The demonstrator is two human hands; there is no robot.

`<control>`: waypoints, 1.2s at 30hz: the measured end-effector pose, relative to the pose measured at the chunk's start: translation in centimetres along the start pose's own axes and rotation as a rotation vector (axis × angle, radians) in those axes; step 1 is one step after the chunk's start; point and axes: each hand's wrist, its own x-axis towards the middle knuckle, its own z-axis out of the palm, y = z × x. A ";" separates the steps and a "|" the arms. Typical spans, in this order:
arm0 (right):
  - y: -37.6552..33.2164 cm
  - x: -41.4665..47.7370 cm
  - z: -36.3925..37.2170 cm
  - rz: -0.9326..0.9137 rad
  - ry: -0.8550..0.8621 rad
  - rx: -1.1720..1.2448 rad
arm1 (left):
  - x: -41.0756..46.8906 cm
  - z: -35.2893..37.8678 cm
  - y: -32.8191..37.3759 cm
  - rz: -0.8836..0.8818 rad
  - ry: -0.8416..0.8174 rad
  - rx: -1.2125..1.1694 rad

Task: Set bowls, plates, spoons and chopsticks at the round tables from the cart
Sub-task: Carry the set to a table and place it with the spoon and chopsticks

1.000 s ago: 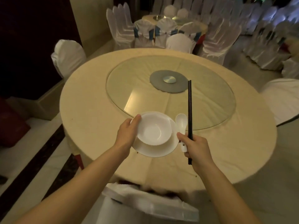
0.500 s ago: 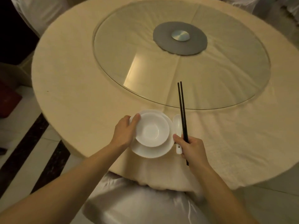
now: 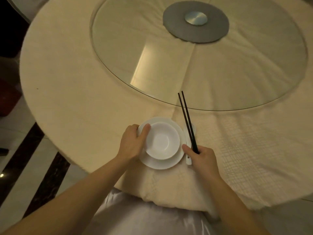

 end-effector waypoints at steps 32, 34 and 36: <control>-5.9 -1.8 -4.0 -0.027 -0.175 0.225 | -3.8 -3.4 1.4 -0.101 0.021 -0.147; -5.6 -1.5 -3.4 0.054 -0.205 0.262 | -4.0 -3.0 1.4 -0.133 0.003 -0.184; -5.2 -1.2 -2.8 0.117 -0.234 0.259 | -4.1 -2.6 1.3 -0.146 -0.009 -0.196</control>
